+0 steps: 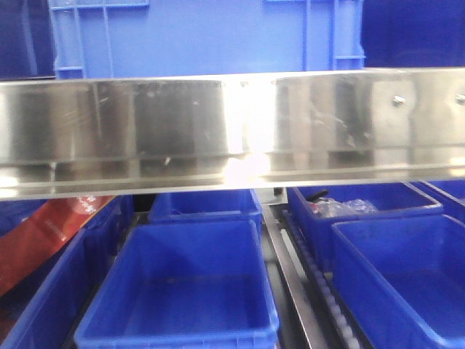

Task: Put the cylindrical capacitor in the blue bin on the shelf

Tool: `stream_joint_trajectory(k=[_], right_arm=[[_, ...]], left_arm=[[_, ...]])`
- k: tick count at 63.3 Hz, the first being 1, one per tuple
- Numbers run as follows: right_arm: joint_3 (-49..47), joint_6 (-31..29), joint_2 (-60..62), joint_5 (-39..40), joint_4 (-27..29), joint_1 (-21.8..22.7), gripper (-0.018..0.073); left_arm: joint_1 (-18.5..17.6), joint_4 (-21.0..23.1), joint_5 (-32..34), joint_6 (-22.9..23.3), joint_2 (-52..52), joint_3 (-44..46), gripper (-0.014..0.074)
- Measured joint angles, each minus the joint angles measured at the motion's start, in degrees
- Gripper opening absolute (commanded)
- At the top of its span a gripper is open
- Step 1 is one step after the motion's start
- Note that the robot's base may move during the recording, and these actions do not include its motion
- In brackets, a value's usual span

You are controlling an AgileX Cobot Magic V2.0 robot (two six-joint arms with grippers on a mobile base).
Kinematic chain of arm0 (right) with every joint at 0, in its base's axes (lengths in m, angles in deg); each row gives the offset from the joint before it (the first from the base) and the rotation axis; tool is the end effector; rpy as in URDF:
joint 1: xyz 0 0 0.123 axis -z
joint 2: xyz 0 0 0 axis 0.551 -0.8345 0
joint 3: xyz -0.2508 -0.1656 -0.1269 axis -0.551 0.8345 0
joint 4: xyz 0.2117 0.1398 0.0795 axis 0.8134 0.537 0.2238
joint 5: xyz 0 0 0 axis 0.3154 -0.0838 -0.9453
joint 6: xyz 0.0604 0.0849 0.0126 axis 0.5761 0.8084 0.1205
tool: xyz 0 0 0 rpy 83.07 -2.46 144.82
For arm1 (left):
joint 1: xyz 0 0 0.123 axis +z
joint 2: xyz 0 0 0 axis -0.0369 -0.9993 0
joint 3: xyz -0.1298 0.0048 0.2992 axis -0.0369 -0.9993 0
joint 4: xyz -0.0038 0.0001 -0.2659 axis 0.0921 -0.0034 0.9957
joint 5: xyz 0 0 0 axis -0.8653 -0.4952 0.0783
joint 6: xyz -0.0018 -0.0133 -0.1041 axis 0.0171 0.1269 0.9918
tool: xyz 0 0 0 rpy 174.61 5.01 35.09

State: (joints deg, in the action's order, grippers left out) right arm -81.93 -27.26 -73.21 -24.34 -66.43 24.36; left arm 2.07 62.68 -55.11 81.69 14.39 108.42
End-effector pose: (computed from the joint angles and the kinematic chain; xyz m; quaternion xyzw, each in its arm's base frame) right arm 0.1221 0.0321 0.4488 -0.1011 0.8313 0.0907 0.5390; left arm 0.1245 -0.0060 0.4875 0.0161 0.8132 -0.0237 0.5813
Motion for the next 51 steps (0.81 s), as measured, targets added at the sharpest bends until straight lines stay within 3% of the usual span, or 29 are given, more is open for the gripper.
stream_joint_trajectory(k=[51], right_arm=[[0.0, 0.0, 0.0, 0.0, 0.0, 0.0, -0.0162]], left_arm=[[0.0, 0.0, 0.0, 0.0, 0.0, 0.0, -0.0111]])
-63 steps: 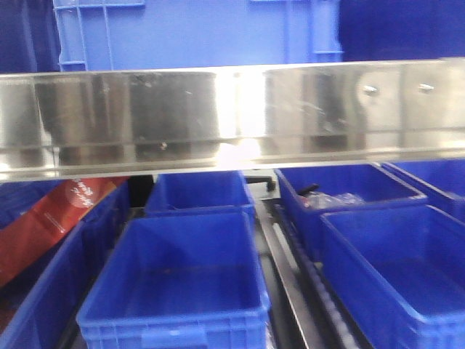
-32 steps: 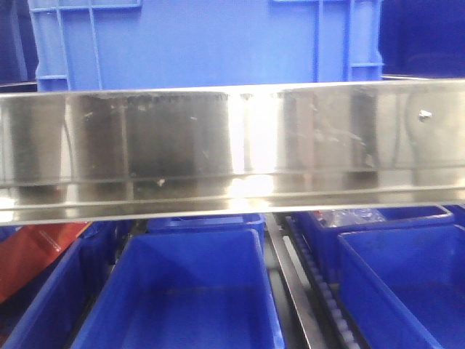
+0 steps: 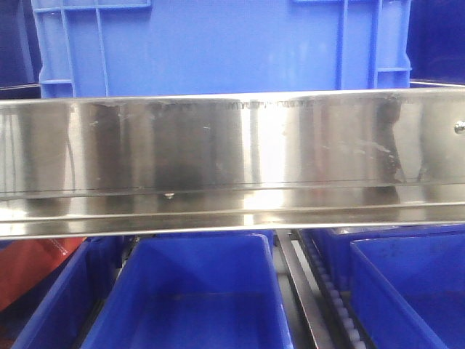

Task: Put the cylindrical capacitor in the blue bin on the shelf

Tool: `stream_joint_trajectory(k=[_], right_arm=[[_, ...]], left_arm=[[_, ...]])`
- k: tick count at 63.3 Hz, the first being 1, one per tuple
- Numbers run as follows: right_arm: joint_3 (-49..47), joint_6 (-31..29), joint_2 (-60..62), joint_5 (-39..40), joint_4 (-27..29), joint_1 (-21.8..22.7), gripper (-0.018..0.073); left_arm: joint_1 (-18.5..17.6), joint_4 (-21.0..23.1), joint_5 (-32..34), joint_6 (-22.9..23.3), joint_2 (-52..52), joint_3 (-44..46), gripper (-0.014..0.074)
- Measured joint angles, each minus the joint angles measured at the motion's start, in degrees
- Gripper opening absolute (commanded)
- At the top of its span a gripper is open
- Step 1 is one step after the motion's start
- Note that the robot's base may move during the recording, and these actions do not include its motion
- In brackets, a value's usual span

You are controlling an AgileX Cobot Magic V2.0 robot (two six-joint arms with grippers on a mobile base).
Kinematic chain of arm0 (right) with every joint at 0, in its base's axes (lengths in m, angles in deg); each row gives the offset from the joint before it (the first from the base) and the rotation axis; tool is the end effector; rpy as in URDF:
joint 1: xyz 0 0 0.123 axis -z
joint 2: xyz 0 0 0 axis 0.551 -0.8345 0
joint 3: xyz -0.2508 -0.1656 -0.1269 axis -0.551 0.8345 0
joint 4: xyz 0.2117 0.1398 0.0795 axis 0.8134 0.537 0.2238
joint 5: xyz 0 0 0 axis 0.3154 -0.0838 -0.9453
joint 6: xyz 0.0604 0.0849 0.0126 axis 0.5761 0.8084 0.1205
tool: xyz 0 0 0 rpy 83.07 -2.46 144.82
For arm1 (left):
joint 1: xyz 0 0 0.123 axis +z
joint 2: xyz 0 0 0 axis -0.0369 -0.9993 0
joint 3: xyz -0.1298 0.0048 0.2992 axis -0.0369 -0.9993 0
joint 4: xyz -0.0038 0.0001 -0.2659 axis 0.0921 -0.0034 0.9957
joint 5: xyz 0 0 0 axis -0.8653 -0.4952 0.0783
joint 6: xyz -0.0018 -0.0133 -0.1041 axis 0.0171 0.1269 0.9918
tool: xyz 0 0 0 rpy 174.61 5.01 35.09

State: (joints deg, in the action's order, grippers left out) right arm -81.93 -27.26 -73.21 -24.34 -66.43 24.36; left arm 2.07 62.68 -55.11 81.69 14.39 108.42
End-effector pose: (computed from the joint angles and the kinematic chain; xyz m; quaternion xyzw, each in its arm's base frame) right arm 0.1221 0.0321 0.4488 -0.1011 0.8313 0.0907 0.5390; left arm 0.1245 -0.0060 0.4875 0.0161 0.8132 -0.0237 0.5813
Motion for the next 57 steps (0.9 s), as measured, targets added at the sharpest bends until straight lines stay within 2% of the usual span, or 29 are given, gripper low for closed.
stream_joint_trajectory(k=[57], right_arm=[[0.0, 0.0, 0.0, 0.1, 0.4, 0.0, -0.0162]], left_arm=[[0.0, 0.4, 1.6, 0.0, 0.0, 0.0, -0.0111]])
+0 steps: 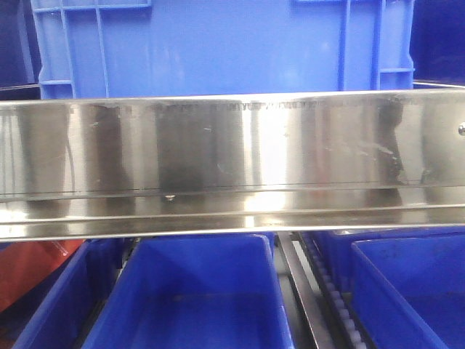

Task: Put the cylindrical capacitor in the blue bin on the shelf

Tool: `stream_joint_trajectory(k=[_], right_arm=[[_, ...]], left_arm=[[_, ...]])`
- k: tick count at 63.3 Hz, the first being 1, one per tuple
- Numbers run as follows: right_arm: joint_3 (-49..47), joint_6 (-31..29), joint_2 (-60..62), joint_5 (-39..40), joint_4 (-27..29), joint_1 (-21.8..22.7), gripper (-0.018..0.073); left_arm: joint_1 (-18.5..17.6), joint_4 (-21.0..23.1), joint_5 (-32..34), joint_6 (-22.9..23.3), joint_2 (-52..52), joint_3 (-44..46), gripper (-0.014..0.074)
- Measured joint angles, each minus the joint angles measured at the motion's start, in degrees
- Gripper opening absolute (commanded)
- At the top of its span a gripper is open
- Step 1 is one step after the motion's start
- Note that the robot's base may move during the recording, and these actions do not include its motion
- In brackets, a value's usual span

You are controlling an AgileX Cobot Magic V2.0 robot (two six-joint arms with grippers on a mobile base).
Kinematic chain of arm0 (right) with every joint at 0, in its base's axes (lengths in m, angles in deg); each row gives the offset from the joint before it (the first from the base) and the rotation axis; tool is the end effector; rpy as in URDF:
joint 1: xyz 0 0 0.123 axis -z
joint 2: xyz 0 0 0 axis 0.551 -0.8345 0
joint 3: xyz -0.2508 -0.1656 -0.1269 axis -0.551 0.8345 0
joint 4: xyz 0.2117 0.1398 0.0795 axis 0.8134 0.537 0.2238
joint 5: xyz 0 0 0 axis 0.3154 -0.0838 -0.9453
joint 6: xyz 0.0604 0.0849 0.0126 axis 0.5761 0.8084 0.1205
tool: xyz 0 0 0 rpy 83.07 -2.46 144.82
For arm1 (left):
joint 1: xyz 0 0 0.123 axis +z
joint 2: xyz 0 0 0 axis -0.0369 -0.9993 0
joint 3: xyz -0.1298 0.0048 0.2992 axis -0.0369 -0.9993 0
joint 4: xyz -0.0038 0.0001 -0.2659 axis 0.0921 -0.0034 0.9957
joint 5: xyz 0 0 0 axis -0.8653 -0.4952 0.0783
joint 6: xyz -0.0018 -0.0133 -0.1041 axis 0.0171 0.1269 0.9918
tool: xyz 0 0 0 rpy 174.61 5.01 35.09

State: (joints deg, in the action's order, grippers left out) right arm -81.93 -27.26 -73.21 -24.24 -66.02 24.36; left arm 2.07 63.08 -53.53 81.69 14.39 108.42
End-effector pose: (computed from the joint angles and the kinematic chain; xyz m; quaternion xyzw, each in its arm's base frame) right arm 0.1221 0.0326 0.4490 -0.1003 0.8306 0.0942 0.5395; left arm 0.1254 -0.0064 0.4903 0.0149 0.8050 -0.0267 0.5925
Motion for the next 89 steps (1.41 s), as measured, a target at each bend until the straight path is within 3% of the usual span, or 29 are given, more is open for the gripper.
stream_joint_trajectory(k=[5, 9, 21, 28, 40, 54, 61, 70, 76, 89], right_arm=[[0.0, 0.0, 0.0, 0.0, 0.7, 0.0, -0.0162], [0.0, 0.0, 0.0, 0.0, 1.5, 0.0, -0.0162], [0.0, 0.0, 0.0, 0.3, 2.1, 0.0, -0.0162], [0.0, 0.0, 0.0, 0.7, 2.3, 0.0, -0.0162], [0.0, 0.0, 0.0, 1.5, 2.6, 0.0, -0.0162], [0.0, 0.0, 0.0, 2.6, 3.8, 0.0, -0.0162], [0.0, 0.0, 0.0, 2.9, 4.1, 0.0, -0.0162], [0.0, 0.0, 0.0, 3.0, 4.1, 0.0, -0.0162], [0.0, 0.0, 0.0, 3.0, 4.1, 0.0, -0.0162], [0.0, -0.1, 0.0, 3.0, 4.1, 0.0, -0.0162]], left_arm=[[0.0, 2.4, 0.5, -0.3, -0.2, 0.0, -0.0111], [0.0, 6.3, 0.5, -3.3, -1.3, 0.6, -0.0111], [-0.1, 24.6, -1.5, -16.1, -10.6, 8.4, -0.0111], [-1.3, 28.4, -3.8, -19.3, -18.6, 16.4, -0.0111], [-9.1, 27.4, -6.1, -20.4, -30.7, 30.1, -0.0111], [-20.9, 14.6, -6.8, -20.8, -45.0, 40.3, -0.0111], [-23.4, 11.3, -7.0, -20.9, -51.1, 42.4, -0.0111], [-23.6, 9.7, -7.0, -20.9, -57.2, 43.2, -0.0101], [-23.6, 9.4, -7.2, -20.9, -58.8, 43.3, 0.0022], [-23.6, 9.4, -7.4, -20.9, -59.1, 43.7, 0.0557]])
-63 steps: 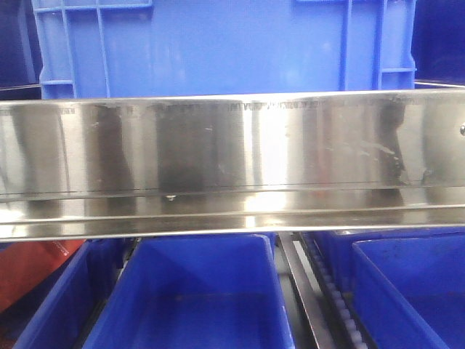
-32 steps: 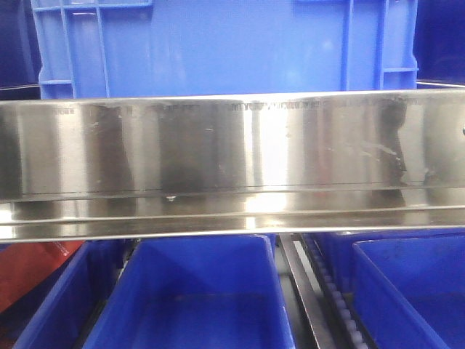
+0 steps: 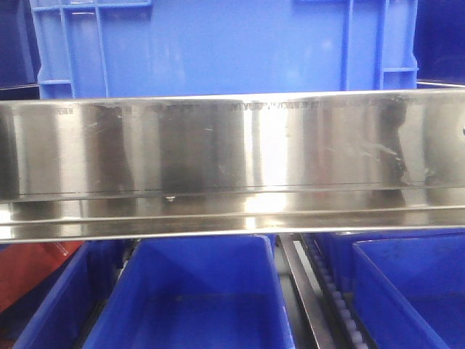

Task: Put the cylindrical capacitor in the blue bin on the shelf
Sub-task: 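Open the left gripper to drop the orange battery into the bin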

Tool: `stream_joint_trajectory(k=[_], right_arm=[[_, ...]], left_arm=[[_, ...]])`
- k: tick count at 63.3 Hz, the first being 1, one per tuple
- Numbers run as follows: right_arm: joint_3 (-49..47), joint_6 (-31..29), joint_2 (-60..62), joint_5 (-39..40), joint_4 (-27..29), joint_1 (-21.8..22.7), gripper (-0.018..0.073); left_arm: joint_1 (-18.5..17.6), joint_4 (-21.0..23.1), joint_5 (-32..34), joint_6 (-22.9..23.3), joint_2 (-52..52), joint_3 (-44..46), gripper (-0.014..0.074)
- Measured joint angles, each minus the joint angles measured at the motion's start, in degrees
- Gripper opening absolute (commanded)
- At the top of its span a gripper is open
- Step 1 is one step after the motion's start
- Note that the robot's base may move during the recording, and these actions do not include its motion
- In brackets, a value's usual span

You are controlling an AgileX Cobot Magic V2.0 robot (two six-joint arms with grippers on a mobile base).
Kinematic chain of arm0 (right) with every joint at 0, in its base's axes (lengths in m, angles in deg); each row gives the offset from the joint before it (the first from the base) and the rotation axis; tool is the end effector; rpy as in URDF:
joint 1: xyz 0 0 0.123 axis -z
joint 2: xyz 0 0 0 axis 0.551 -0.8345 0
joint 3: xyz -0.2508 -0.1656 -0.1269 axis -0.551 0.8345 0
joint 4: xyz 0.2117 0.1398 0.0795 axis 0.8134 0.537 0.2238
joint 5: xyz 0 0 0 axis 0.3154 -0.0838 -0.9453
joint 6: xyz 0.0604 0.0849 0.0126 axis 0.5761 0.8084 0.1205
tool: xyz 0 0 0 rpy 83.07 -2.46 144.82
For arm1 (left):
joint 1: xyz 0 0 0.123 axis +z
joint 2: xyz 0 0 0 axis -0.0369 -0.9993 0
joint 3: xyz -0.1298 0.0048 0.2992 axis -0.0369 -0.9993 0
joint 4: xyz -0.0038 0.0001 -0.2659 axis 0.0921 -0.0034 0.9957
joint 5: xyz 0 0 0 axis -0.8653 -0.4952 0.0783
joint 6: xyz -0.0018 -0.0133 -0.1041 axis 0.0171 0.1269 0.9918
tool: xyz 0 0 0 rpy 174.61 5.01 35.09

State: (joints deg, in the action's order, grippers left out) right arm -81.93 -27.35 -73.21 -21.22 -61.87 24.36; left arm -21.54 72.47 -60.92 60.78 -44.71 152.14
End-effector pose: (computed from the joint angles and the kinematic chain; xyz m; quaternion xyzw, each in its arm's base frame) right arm 0.1231 0.0372 0.4551 -0.0884 0.8145 0.1288 0.5587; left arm 0.4064 -0.2004 0.4378 0.3377 0.8345 -0.1201 0.4184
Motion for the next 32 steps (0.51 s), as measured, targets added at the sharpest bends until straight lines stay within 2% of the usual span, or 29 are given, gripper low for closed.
stream_joint_trajectory(k=[2, 19, 26, 32], right_arm=[[0.0, 0.0, 0.0, 0.0, 0.0, 0.0, -0.0162], [0.0, 0.0, 0.0, 0.1, 0.0, 0.0, -0.0162], [0.0, 0.0, 0.0, 0.1, 0.0, 0.0, -0.0162], [0.0, 0.0, 0.0, 0.1, 0.0, 0.0, -0.0162]], left_arm=[[0.0, 0.0, 0.0, 0.0, 0.1, 0.0, 0.0632], [0.0, 0.1, -0.1, 0.1, 3.0, 0.1, 0.0414], [0.0, 0.1, -2.1, 0.1, 6.3, 0.4, 0.0258], [0.0, 0.0, -4.8, 0.1, 9.7, 0.7, 0.0059]])
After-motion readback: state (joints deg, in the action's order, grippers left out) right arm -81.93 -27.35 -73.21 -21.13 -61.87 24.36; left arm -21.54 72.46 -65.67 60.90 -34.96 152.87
